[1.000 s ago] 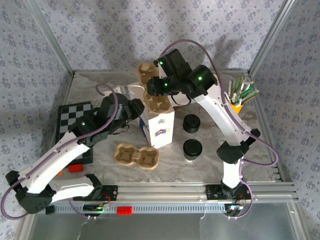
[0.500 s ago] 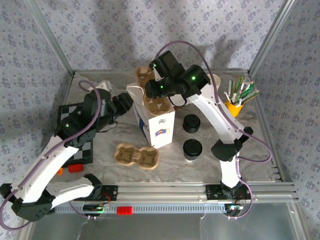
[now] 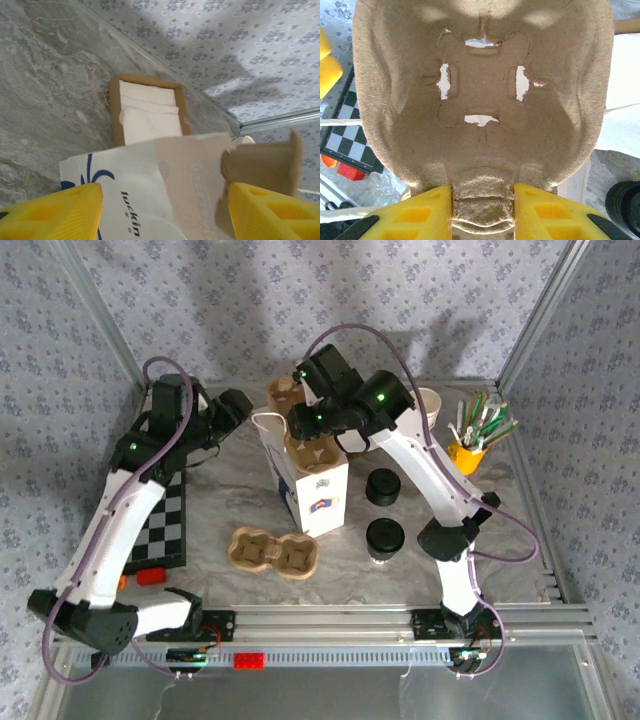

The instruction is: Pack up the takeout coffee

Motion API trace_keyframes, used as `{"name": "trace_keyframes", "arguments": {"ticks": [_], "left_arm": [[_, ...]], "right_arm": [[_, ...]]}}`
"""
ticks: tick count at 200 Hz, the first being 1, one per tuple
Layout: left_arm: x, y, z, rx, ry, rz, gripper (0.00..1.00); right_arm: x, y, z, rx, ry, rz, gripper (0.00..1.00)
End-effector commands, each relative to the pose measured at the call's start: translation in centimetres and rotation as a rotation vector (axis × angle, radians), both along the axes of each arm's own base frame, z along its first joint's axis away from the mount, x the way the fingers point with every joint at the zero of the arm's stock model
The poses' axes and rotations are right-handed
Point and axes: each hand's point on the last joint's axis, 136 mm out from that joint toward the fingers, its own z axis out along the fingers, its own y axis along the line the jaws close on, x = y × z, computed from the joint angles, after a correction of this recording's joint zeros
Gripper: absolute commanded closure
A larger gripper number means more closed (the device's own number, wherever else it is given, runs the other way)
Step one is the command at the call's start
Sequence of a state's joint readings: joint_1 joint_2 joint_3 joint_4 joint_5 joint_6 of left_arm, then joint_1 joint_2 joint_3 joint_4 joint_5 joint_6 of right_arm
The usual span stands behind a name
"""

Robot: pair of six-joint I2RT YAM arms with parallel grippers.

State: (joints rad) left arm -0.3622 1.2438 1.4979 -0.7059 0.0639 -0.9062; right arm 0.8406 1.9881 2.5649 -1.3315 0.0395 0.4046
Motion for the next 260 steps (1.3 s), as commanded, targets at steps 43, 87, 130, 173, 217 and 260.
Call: {"name": "trace_keyframes", "arguments": {"ticks": [43,87,130,173,217,260], "left_arm": [[2.7,-1.1,-1.6,-0.032,0.043,-0.113,0.33],[4.5,-2.9,-2.7,-0.033,0.052,-0.204,0.40],[4.5,-3.0,-3.5,-0.017,0.063,-0.212,0.52],[3.6,-3.1,-4.1,-0.001,0.086,-0.237,0.64],[3.8,-2.9,-3.9,0.007,0.075,-0.230,0.67],[4.0,-2.1,-3.5,0.031,0.065,-0.190,0.67]], "right_arm": [[-0.2,-0.6,-1.1,-0.091,-0.001,0.023,0.67],[-0.6,-1.2,-1.9,-0.131,0.027,0.029,0.67],[-0.2,-0.5,-2.4,-0.128,0.033,0.044,0.67],[0.5,-0.1,-2.9,-0.149,0.013,0.059,0.67],[0.7,-0.9,-3.7,-0.228,-0.008,0.066,0.67],[-0.1,-0.8,-4.1,-0.271,-0.014,0.093,0.67]]}}
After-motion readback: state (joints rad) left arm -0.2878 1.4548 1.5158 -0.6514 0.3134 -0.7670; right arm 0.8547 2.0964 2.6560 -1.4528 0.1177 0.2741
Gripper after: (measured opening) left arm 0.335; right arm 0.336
